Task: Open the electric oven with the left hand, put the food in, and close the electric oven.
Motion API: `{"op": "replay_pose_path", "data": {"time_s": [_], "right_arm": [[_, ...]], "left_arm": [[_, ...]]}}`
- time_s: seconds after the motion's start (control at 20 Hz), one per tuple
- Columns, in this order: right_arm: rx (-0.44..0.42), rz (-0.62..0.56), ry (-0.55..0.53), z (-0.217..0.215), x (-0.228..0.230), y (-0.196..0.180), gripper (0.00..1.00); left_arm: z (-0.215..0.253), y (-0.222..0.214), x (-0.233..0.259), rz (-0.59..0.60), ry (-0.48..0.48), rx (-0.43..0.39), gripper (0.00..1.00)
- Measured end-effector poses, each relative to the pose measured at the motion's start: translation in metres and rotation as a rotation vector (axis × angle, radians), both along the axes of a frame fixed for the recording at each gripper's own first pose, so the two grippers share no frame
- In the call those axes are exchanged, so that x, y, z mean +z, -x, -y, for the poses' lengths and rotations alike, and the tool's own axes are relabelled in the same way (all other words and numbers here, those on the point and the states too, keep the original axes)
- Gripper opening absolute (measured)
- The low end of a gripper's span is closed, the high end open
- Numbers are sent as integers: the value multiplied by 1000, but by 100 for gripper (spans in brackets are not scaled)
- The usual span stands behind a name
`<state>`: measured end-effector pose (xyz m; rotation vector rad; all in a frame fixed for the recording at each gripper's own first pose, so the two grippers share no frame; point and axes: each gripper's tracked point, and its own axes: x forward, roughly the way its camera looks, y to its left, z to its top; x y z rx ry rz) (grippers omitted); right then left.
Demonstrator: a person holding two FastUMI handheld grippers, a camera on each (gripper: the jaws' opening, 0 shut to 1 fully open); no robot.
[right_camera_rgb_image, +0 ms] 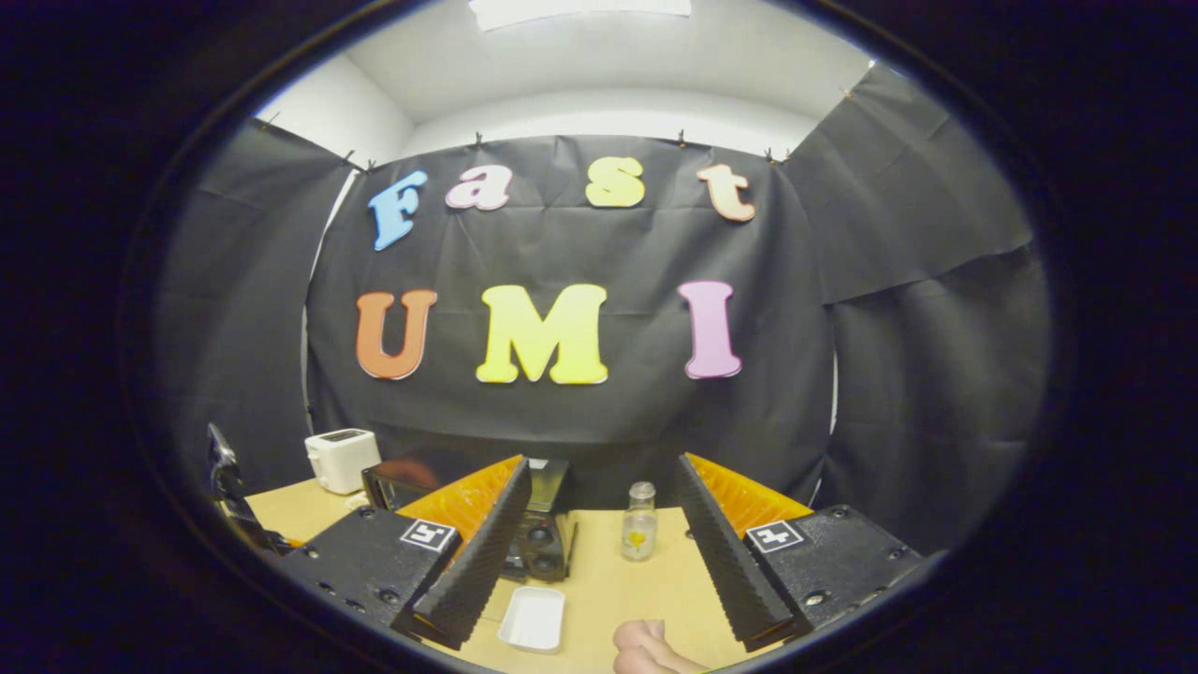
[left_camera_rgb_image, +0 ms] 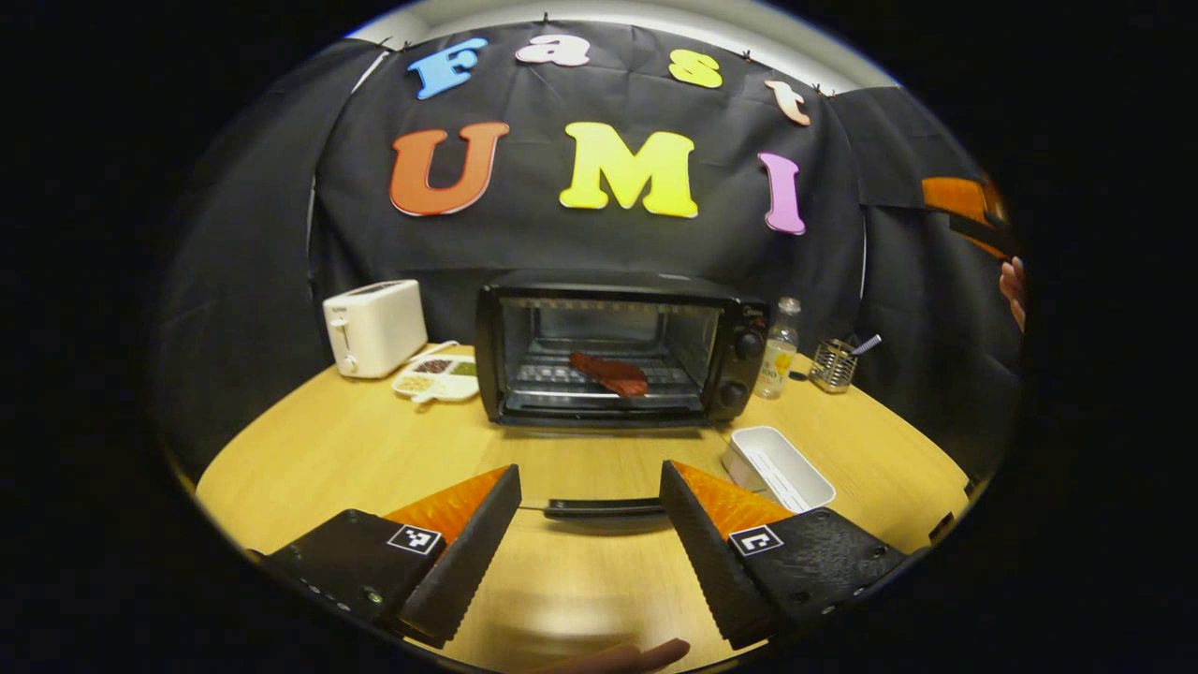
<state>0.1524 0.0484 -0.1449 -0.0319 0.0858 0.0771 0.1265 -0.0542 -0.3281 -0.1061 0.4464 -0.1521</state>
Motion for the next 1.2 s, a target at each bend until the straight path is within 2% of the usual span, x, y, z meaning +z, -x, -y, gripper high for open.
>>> {"op": "replay_pose_path", "data": {"time_s": [0.2, 0.3, 0.5, 0.65, 0.9, 1.2], "right_arm": [[-47, 22, 7, 37, 19, 19, 97], [-73, 40, 12, 53, 26, 24, 98], [-89, 44, 10, 67, 21, 30, 98], [-110, 16, 11, 78, 11, 27, 98], [-96, -20, -4, 72, -4, 21, 98], [-96, -14, -5, 73, -3, 21, 98]], "left_arm": [[16, -7, -36, -76, -41, -1, 96], [22, -10, -57, -134, -29, 7, 95], [31, -5, -77, -212, -48, -1, 96], [33, -9, -80, -218, -67, -3, 96], [32, -12, -82, -229, -49, 6, 94], [32, -13, -82, -250, -47, 13, 94]]}}
